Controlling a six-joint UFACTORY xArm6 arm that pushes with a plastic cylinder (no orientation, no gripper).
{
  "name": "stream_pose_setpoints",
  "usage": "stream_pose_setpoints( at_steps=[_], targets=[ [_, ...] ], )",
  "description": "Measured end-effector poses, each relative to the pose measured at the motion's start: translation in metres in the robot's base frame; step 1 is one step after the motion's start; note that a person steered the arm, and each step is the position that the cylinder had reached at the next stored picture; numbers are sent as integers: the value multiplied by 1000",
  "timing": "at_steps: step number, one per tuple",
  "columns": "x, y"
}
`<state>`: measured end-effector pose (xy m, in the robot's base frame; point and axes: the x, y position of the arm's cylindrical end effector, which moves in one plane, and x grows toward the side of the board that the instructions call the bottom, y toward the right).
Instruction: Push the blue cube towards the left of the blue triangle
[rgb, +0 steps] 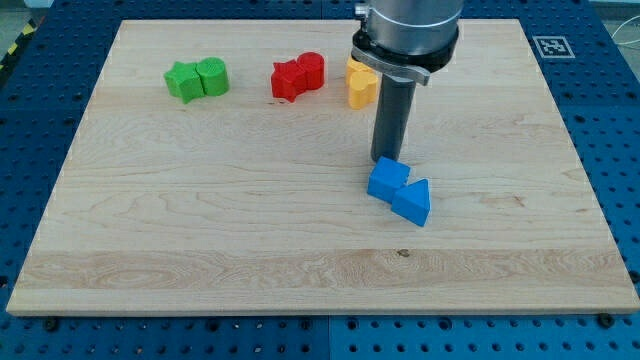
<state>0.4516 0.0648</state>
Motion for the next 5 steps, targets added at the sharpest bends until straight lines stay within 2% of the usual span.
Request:
stream_pose_setpoints(
  at_steps=[3,4,5],
  targets=[
    [0,-30],
    [-22,-25],
    [-41,8]
  ],
)
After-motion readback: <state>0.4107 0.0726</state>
